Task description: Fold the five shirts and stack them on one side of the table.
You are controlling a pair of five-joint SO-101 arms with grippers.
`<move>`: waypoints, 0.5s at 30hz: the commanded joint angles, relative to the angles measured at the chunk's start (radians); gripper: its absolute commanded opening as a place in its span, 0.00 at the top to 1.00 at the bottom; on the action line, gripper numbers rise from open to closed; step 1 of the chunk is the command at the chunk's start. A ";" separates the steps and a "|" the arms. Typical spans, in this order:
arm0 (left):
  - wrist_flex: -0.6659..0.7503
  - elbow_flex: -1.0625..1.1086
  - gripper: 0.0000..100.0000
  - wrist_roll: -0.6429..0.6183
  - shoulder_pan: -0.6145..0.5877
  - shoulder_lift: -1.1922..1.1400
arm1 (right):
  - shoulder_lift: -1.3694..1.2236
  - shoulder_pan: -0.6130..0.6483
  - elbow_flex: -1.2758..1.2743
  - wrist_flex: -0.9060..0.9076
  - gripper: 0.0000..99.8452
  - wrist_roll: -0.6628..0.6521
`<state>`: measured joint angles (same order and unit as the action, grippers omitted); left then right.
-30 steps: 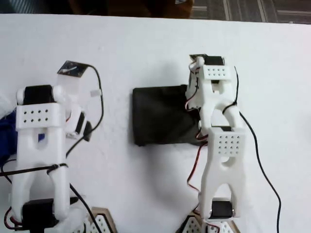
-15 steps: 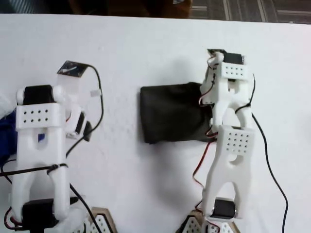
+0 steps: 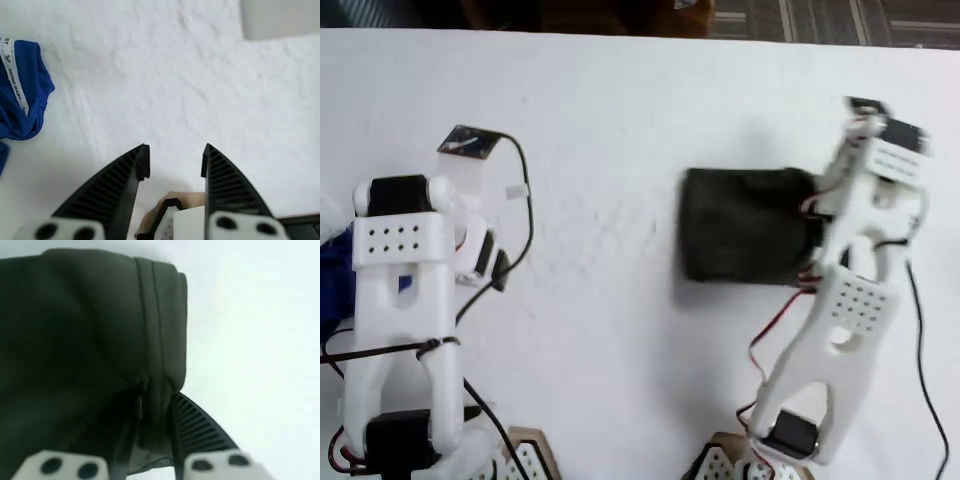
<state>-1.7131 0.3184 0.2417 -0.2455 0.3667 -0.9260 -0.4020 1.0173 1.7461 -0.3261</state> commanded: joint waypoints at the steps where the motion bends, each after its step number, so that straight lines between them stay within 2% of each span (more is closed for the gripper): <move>1: 0.006 0.002 0.81 0.009 -0.009 0.031 | 0.064 -0.122 0.086 0.022 0.98 -0.063; 11: 0.006 0.002 0.81 0.009 -0.009 0.029 | 0.070 -0.450 0.206 0.015 0.98 -0.190; 15: 0.006 0.002 0.81 0.009 -0.006 0.029 | 0.070 -0.542 0.212 -0.028 0.98 -0.212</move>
<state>-1.7131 0.3184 0.2417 -0.2455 0.3667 -0.9260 -0.8884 1.1891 1.7430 -0.5209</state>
